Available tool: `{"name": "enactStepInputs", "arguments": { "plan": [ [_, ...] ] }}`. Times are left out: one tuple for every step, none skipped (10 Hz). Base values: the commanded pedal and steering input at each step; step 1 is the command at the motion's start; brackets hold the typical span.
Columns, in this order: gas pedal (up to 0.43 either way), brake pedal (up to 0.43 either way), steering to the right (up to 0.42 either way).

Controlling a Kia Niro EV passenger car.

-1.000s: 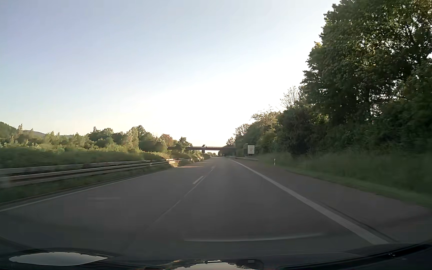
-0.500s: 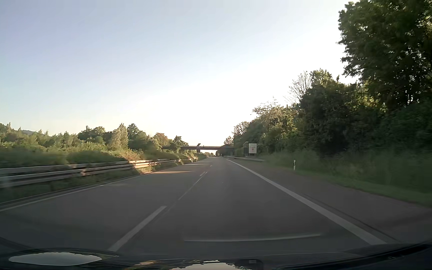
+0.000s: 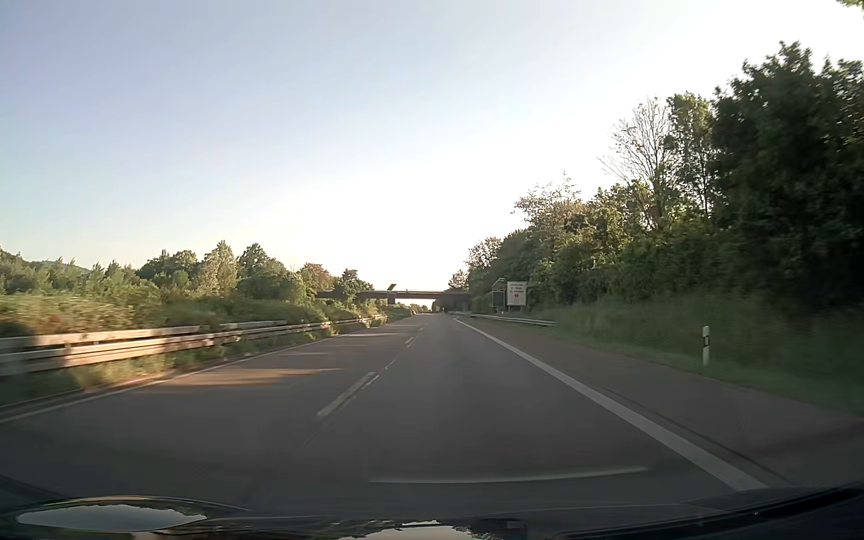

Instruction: Follow the waypoints while adhering to traffic rules and regulations

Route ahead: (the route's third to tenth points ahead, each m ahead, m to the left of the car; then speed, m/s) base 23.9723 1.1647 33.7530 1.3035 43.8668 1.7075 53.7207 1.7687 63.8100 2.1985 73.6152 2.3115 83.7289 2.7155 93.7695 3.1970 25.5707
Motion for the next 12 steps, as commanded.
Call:
{"name": "enactStepInputs", "arguments": {
  "plan": [
    [0.37, 0.0, -0.001],
    [0.37, 0.0, -0.001],
    [0.37, 0.0, -0.001],
    [0.37, 0.0, -0.001],
    [0.37, 0.0, -0.001],
    [0.37, 0.0, -0.001],
    [0.37, 0.0, -0.001],
    [0.37, 0.0, -0.001],
    [0.37, 0.0, -0.001],
    [0.37, 0.0, -0.001],
    [0.37, 0.0, -0.001],
    [0.37, 0.0, -0.001]
  ]
}}
